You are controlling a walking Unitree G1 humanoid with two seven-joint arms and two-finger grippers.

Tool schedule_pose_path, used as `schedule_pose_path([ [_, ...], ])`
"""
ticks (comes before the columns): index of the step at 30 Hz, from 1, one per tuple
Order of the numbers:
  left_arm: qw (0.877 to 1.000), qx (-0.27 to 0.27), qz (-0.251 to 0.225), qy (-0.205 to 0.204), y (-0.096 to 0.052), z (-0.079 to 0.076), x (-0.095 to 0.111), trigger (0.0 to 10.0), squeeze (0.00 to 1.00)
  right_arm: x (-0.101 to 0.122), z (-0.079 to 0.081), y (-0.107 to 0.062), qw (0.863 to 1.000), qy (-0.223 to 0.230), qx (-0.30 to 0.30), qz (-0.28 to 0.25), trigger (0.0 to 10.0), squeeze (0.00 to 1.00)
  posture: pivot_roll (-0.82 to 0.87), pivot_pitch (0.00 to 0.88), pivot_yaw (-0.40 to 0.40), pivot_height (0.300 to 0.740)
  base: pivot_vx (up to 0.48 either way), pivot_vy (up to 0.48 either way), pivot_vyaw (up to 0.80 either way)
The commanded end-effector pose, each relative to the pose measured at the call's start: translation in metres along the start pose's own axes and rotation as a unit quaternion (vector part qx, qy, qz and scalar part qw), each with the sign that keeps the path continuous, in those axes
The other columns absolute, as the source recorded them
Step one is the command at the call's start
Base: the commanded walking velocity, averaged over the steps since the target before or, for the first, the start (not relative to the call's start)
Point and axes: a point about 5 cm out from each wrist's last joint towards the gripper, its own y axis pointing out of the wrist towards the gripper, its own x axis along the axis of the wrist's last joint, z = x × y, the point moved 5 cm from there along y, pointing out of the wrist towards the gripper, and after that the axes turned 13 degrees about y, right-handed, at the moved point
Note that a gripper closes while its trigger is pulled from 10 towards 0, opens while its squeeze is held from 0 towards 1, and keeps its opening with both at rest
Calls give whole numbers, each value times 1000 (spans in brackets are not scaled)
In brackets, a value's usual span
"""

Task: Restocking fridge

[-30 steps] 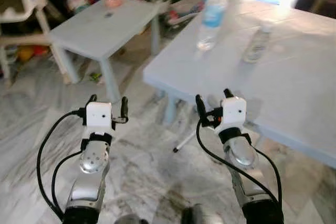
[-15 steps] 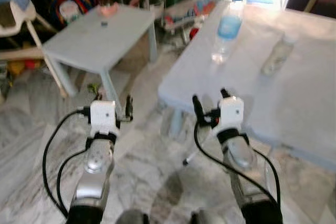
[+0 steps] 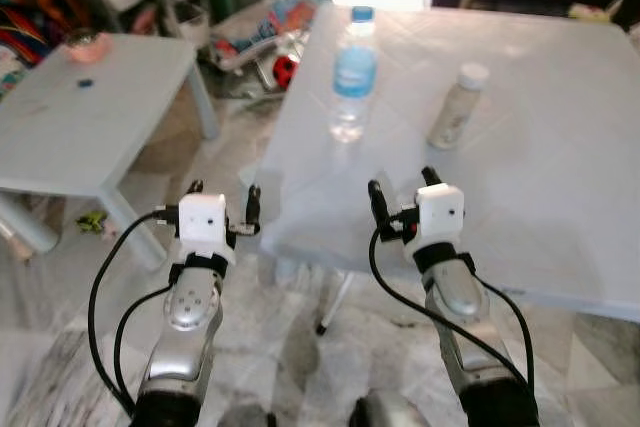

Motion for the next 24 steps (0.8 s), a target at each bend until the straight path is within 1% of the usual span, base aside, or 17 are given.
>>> schedule_pose_path([
  [1, 1000, -10, 0, -5, -1, -7, 1, 10000, 0, 1, -7, -1, 1000, -9, -10, -4, 10000, 0, 35, 51, 20, 740, 0, 0, 0],
  [7, 1000, -7, 6, -6, -4, -5, -4, 10000, 0, 9, -8, 2, 1000, -15, -12, -22, 10000, 0, 35, 46, 17, 740, 0, 0, 0],
  [8, 1000, -1, 13, -8, -5, -2, -7, 10000, 0, 17, -8, 7, 999, -19, -8, -33, 10000, 0, 36, 45, 16, 740, 0, 0, 0],
  [11, 1000, 2, 14, -6, -5, 0, -8, 10000, 0, 27, -9, 15, 999, -21, -4, -46, 10000, 0, 41, 46, 17, 740, 0, 0, 0],
  [13, 1000, 2, 16, -4, -6, 0, -9, 10000, 0, 44, -12, 30, 997, -28, 7, -66, 10000, 0, 49, 49, 19, 740, 0, 0, 0],
  [14, 1000, 2, 16, -4, -6, 0, -9, 10000, 0, 44, -12, 30, 997, -28, 7, -66, 10000, 0, 49, 49, 19, 740, 0, 0, 0],
  [15, 1000, 2, 16, -4, -7, 0, -8, 10000, 0, 49, -12, 36, 997, -32, 14, -73, 10000, 0, 52, 51, 21, 740, 0, 0, 0],
  [17, 1000, 2, 17, -3, -8, 0, -8, 10000, 0, 59, -13, 46, 996, -26, 27, -78, 10000, 0, 58, 53, 25, 740, 0, 0, 0],
  [19, 1000, 3, 16, -7, -9, 0, -7, 10000, 0, 68, -14, 53, 995, -29, 32, -88, 10000, 0, 63, 56, 26, 740, 0, 0, 0],
  [21, 1000, -1, 14, -1, -10, 0, -6, 10000, 0, 73, -14, 58, 995, -30, 41, -91, 10000, 0, 69, 58, 27, 740, 0, 0, 0],
  [22, 1000, -3, 10, 2, -11, 1, -5, 10000, 0, 81, -13, 64, 993, -42, 52, -99, 10000, 0, 74, 60, 31, 740, 0, 0, 0],
  [24, 1000, -3, 9, 4, -11, 3, -5, 10000, 0, 87, -14, 68, 992, -44, 58, -104, 10000, 0, 80, 60, 32, 740, 0, 0, -456],
])
